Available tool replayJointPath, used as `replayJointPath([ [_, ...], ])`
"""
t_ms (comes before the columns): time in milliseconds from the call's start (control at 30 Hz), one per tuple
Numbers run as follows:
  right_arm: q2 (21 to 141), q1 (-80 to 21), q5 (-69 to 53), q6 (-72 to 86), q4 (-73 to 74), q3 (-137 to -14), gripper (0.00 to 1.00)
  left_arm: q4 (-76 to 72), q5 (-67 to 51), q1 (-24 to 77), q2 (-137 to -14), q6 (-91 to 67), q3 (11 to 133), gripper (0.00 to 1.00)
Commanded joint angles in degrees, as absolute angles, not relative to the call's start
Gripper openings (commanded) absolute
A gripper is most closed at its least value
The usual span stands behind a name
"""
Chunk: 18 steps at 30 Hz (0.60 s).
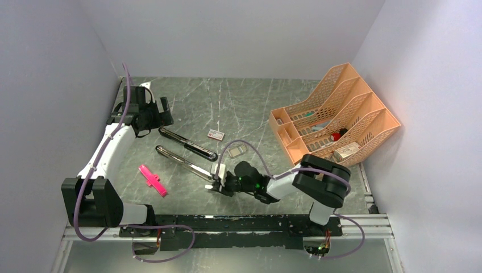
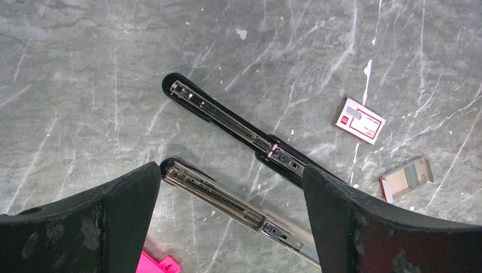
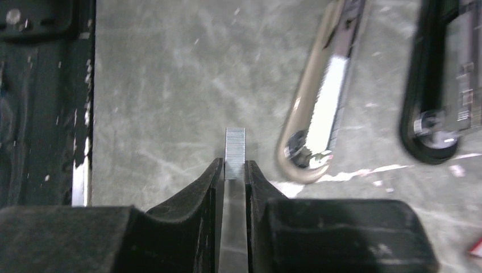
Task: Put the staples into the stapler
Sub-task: Pick up the staple from the center of the board.
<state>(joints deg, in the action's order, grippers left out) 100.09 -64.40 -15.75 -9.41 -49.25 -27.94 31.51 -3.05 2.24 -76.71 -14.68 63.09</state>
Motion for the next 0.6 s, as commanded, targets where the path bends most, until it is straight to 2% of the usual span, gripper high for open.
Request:
replayJointPath([
  [0,94.58,-62.37,-12.05,-8.15,-43.31,-31.90,0.00,29.71,-4.01,1.79,-76.75,-13.86,62.71,0.99],
  [133,91.45,-60.27,-7.99,-7.65,-42.45,-33.77,0.00,28.08,-4.42,1.39,-76.91,-13.93,61.50,0.99],
  [333,92.81,-56.84,-5.69,-9.15,-43.51,-37.72,0.00,29.18,-5.30,0.47,-77.92,-14.48,61.94,0.99],
  [567,97.12,-55.01,-6.38,-8.37,-33.20,-47.82,0.00,30.43,-6.06,0.18,-79.92,-14.93,62.37,0.99],
])
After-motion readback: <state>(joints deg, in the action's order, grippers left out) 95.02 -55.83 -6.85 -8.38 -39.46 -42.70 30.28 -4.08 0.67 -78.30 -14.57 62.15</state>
